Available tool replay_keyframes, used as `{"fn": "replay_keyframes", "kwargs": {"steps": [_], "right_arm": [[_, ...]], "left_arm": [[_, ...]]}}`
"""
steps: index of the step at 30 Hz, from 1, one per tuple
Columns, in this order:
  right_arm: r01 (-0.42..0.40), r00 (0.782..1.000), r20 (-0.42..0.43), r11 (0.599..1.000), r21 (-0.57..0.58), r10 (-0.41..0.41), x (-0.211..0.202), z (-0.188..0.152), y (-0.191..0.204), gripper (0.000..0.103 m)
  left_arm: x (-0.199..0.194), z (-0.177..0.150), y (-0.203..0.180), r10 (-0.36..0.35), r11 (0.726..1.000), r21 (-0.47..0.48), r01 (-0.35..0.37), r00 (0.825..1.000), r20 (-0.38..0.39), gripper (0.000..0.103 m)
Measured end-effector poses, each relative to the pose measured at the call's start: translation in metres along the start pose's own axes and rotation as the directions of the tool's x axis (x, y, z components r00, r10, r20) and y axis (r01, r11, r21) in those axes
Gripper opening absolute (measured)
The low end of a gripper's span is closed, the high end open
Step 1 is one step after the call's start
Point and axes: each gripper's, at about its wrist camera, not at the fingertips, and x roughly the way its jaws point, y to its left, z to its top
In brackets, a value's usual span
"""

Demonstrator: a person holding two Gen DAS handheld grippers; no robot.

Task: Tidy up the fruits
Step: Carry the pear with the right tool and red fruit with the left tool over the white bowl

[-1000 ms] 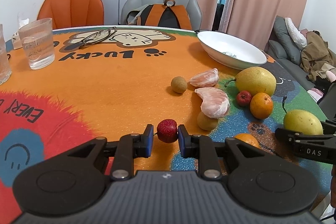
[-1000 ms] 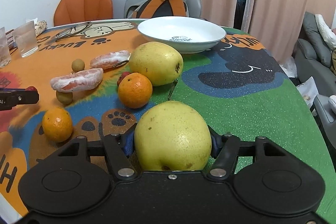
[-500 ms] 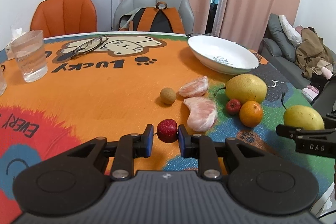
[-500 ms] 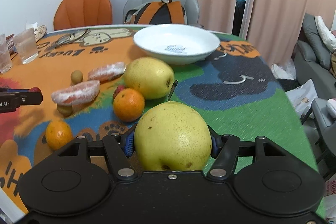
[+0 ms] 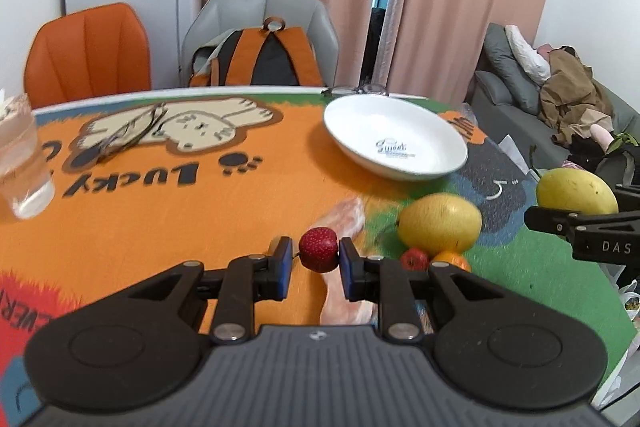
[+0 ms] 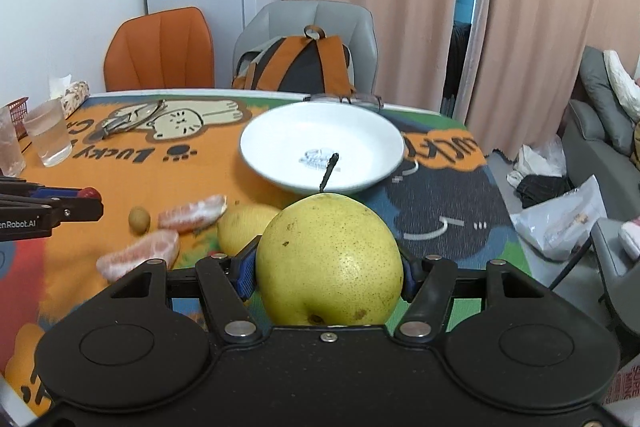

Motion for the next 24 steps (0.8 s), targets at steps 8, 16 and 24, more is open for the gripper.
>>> {"fn": "replay_keyframes", "kwargs": {"steps": [8, 16, 24], "right_arm": [[-0.007, 1.000, 0.005, 1.000, 0.008, 0.007, 0.027, 0.031, -0.010, 0.061], [-0.032, 0.999, 0.001, 0.999, 0.034, 0.032, 0.059, 0.051, -0.020, 0.061], [-0.048, 0.999, -0.013, 0.998, 0.046, 0.049, 0.094, 0.067, -0.025, 0.061]], "left_arm": [[0.034, 0.032, 0.001, -0.047, 0.999, 0.013, 0.047, 0.999, 0.003, 0.023], [0.075, 0.062, 0.002, -0.114, 0.992, 0.053, 0.113, 0.993, 0.018, 0.023], [0.111, 0.081, -0.015, -0.177, 0.977, 0.127, 0.172, 0.984, 0.028, 0.023]]}}
